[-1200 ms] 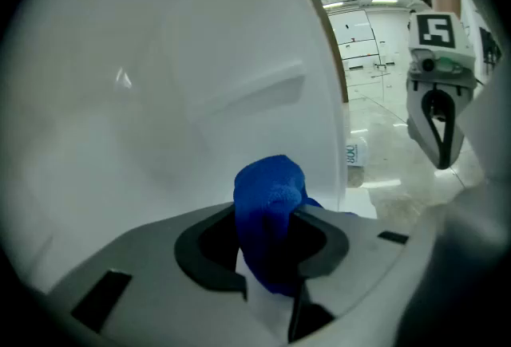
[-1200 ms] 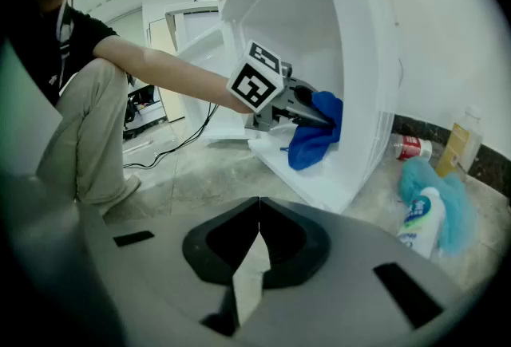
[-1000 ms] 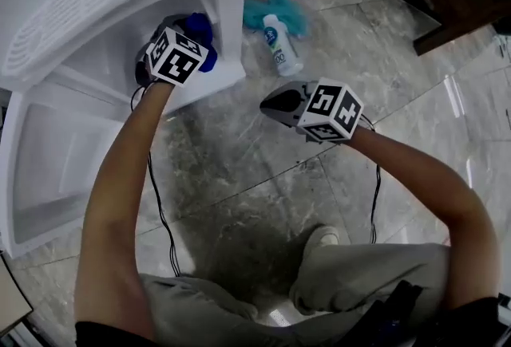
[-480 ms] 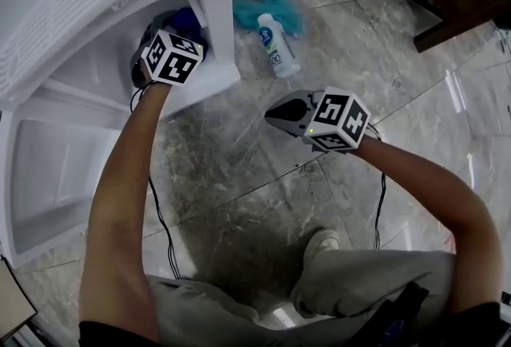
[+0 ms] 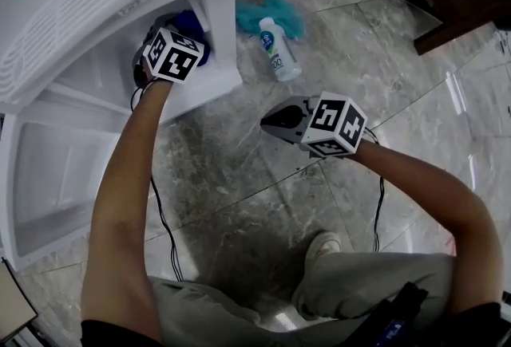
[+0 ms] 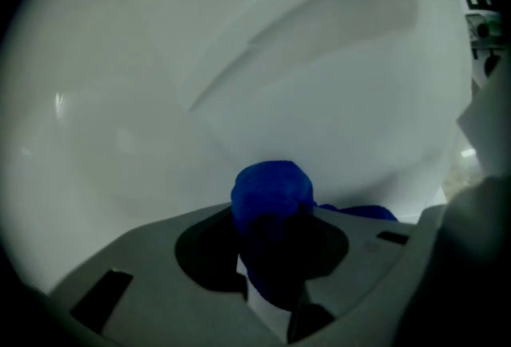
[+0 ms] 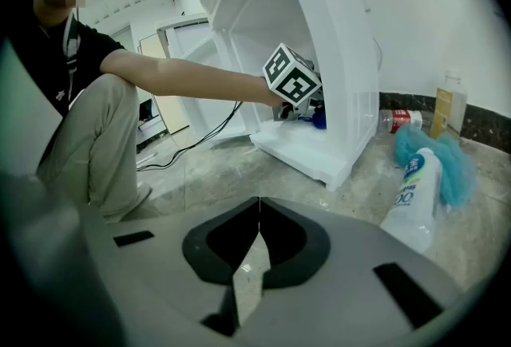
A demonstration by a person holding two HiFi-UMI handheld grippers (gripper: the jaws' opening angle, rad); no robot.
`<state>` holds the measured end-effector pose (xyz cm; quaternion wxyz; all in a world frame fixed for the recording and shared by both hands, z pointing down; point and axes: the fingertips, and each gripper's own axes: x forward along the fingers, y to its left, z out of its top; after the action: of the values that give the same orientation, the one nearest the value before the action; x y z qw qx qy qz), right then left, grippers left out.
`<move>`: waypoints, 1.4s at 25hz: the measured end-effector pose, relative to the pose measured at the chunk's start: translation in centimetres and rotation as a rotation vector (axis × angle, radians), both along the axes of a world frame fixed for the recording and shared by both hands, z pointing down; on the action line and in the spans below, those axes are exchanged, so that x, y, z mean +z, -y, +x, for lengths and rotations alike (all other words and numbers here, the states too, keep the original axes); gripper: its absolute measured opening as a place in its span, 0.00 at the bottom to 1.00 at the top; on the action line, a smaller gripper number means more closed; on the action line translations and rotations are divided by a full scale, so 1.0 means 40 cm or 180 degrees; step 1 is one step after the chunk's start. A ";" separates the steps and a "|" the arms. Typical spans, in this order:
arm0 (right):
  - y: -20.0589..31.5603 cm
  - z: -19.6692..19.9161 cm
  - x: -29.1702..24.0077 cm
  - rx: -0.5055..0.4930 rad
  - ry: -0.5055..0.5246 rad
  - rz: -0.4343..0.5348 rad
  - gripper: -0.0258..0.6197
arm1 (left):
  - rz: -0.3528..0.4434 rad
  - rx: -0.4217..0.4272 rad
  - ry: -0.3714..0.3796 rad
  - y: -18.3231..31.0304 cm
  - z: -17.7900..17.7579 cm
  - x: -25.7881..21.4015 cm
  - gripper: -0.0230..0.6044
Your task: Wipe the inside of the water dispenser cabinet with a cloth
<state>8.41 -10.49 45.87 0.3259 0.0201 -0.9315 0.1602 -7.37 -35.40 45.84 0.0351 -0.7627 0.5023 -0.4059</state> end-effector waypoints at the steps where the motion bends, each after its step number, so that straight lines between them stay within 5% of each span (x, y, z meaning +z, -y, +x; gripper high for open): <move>1: -0.004 0.003 0.001 -0.0006 -0.0008 -0.0009 0.04 | -0.0004 0.0005 -0.0011 0.002 -0.004 -0.001 0.22; 11: 0.013 -0.008 -0.009 -0.0011 0.0021 0.0025 0.04 | 0.0028 0.0224 -0.0249 -0.046 0.026 -0.003 0.22; 25: 0.002 -0.031 -0.060 -0.0009 0.0192 -0.0023 0.04 | -0.0339 -0.0180 -0.0767 -0.048 0.013 -0.053 0.22; 29: -0.005 -0.083 -0.084 -0.0086 0.0290 -0.0007 0.04 | 0.0050 -0.0243 -0.1237 -0.066 0.030 -0.171 0.22; 32: -0.019 -0.123 -0.081 -0.0169 0.0293 -0.0012 0.04 | 0.0580 -0.0466 -0.1768 -0.091 0.010 -0.259 0.22; 35: -0.037 -0.146 -0.089 -0.0280 0.0307 0.0004 0.04 | 0.1174 -0.0453 -0.1994 -0.118 0.010 -0.350 0.22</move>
<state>2.56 -9.01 42.33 0.2873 -0.0283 -0.9462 0.1459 -6.98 -30.69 31.84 -0.0118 -0.7940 0.6051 -0.0569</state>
